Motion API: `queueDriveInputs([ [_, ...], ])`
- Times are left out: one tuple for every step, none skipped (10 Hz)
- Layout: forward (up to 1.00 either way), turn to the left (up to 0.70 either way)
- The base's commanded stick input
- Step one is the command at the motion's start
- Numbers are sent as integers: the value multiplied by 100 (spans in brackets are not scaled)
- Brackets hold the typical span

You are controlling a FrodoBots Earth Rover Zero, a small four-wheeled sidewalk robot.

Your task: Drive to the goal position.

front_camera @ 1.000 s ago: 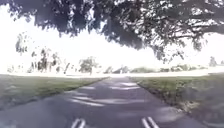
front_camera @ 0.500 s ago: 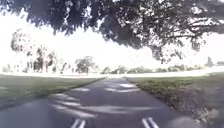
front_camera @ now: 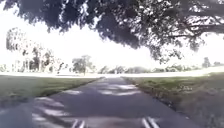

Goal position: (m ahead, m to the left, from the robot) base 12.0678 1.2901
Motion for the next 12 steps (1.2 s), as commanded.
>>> queueDriveInputs([
  [85, 0],
  [85, 0],
  [85, 0],
  [85, 0],
  [85, 0],
  [85, 18],
  [85, 34],
  [85, 34],
  [85, 34],
  [85, 34],
  [85, 34],
  [85, 28],
])
